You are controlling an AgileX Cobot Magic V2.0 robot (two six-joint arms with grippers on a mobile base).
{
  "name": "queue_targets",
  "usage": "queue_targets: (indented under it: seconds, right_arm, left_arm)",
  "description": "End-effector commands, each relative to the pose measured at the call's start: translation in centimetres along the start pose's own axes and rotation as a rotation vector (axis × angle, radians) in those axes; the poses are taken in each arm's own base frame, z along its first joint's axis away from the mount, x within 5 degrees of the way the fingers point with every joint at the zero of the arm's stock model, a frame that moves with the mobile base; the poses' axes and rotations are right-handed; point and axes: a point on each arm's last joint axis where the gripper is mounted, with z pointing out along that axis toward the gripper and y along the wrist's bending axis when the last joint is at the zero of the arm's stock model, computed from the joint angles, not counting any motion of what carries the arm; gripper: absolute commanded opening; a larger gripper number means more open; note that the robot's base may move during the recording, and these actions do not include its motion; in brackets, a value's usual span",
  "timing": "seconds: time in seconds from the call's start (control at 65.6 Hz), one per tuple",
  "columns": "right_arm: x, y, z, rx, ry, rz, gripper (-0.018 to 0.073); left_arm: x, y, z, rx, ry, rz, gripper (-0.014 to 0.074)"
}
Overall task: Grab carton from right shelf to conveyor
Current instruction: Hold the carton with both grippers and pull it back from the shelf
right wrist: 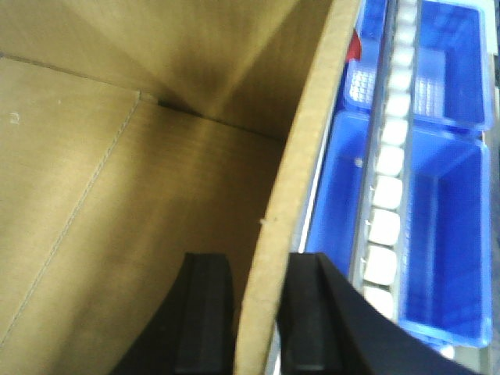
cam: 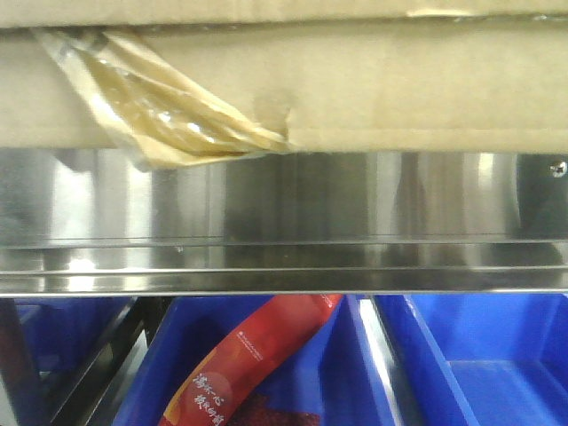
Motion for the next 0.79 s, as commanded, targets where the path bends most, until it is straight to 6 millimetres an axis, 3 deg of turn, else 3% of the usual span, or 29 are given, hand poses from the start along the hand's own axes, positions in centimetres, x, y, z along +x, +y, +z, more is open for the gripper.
queue_targets:
  seconds: [0.0, 0.778]
  right_arm:
    - [0.0, 0.0, -0.4, -0.001, -0.03, -0.024, -0.0067]
    - [-1.2, 0.2, -0.6, -0.021, -0.159, -0.023, -0.0067]
  left_arm:
    - [-0.2, 0.0, -1.0, 0.028, -0.056, -0.001, -0.0009]
    - [-0.2, 0.0, -1.0, 0.028, -0.057, -0.001, -0.0009]
